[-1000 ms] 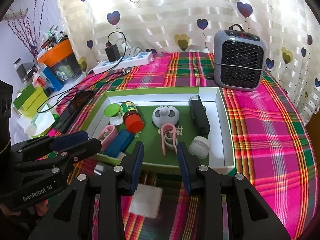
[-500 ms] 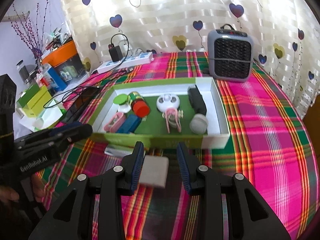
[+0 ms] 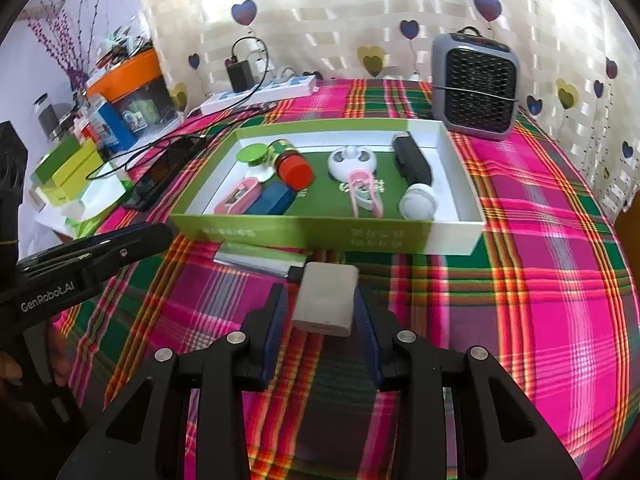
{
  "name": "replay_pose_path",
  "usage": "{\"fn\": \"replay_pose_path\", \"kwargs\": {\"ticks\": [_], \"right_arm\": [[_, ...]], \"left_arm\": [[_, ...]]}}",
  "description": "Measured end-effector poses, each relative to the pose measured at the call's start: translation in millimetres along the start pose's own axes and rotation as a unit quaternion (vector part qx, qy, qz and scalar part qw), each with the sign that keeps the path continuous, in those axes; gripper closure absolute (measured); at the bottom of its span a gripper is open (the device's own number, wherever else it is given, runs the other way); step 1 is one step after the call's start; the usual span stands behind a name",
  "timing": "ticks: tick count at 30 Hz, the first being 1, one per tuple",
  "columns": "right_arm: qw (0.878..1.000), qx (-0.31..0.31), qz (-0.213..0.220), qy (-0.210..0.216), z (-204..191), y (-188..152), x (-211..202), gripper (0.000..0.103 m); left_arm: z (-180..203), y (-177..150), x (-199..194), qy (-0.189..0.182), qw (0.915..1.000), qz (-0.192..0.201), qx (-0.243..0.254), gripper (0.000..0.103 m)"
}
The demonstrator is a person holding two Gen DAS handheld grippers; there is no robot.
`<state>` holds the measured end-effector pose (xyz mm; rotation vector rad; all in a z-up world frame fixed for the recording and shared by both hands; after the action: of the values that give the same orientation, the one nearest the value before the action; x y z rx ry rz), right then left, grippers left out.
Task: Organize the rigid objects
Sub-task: 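Grasp the silver stick with the left gripper while the right gripper grasps the white charger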
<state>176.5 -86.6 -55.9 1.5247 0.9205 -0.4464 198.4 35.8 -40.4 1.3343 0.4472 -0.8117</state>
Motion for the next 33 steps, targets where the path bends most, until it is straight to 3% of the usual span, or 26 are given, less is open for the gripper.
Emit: {"fn": "replay_pose_path", "kwargs": {"ticks": [3,6,21,27,33], "right_arm": [[1.000,0.000,-0.003,-0.008,0,1,5,0.066],[1.000,0.000,-0.011,-0.011,0,3,11,0.056],[0.999,-0.008,-0.026,-0.044,9,-6,20,0.056],[0.999,-0.003,-0.022,-0.041,13,-8,18,0.067],[0.999,-0.002,-0.021,-0.035,14,-9,16,0.068]], "left_arm": [[-1,-2,2,-0.006,1.0000,-0.005,-0.002,0.068],[0,-4,6,-0.013,0.9999,-0.011,-0.002,0.068],[11,-10,20,-0.039,0.9985,-0.036,0.012,0.068],[15,-12,27,-0.048,0.9975,-0.048,0.017,0.068],[19,-12,33,-0.054,0.9969,-0.054,0.017,0.068]]}}
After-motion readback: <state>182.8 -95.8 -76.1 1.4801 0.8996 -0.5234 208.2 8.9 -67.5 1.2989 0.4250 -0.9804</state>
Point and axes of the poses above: each gripper's, at about its wrist camera, not at the fingertips, and x roughly the way its jaws point, z to its right, y to its top, the point moved 10 cm from there along x, roughly the way its jaws point, and after that the axes turned 3 degrees about x, right-handed, at the moved point
